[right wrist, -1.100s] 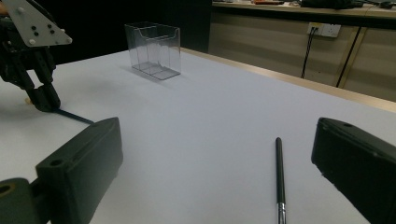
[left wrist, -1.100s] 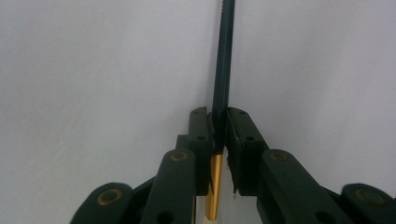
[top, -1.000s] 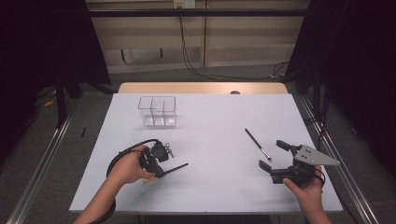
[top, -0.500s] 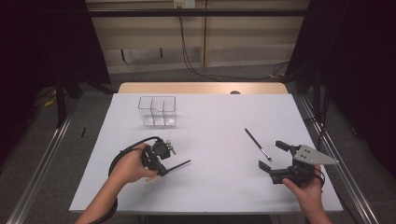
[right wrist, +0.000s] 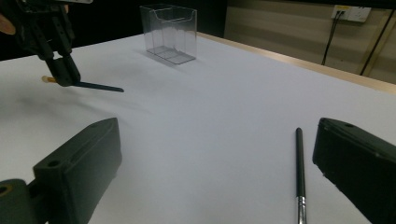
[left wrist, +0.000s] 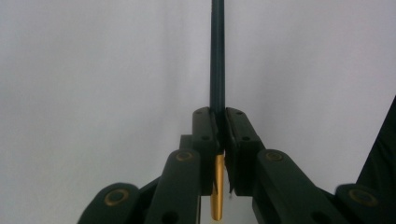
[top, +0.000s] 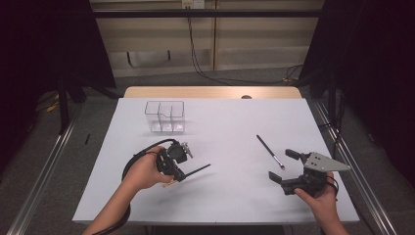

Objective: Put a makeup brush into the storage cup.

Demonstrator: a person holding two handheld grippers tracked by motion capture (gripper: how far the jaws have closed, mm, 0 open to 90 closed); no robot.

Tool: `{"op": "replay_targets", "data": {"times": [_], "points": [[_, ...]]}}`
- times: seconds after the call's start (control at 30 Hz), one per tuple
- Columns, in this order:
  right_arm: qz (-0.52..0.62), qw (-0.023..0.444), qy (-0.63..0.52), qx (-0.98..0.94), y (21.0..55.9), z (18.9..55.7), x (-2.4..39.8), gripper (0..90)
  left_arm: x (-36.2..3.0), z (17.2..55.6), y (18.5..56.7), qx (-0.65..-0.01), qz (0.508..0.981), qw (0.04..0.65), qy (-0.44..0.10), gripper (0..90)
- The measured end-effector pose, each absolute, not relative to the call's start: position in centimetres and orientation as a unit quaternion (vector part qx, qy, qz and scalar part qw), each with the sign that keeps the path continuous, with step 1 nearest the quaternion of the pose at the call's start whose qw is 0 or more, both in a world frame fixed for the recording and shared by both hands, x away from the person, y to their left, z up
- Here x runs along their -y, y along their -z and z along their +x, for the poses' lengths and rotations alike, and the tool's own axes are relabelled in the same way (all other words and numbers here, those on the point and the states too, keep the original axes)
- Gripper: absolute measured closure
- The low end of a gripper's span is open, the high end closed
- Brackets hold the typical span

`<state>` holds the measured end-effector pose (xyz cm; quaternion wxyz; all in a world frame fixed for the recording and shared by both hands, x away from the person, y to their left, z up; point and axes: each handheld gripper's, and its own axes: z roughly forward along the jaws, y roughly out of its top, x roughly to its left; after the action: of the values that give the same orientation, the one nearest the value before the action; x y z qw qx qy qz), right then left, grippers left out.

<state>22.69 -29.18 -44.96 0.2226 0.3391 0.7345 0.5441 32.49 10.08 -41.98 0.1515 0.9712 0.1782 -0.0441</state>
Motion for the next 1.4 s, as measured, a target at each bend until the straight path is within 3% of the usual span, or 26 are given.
{"op": "replay_targets", "data": {"times": [0.7,1.4], "points": [[0.318,0.204,-0.539,-0.753,44.3,23.5,27.9,0.8,-5.8,32.4,40.3,-0.126,0.977,0.165,0.044,83.5],[0.243,0.106,-0.468,-0.843,43.2,26.4,23.3,0.0,-4.1,32.3,40.3,-0.104,0.979,0.171,0.05,83.6]]}}
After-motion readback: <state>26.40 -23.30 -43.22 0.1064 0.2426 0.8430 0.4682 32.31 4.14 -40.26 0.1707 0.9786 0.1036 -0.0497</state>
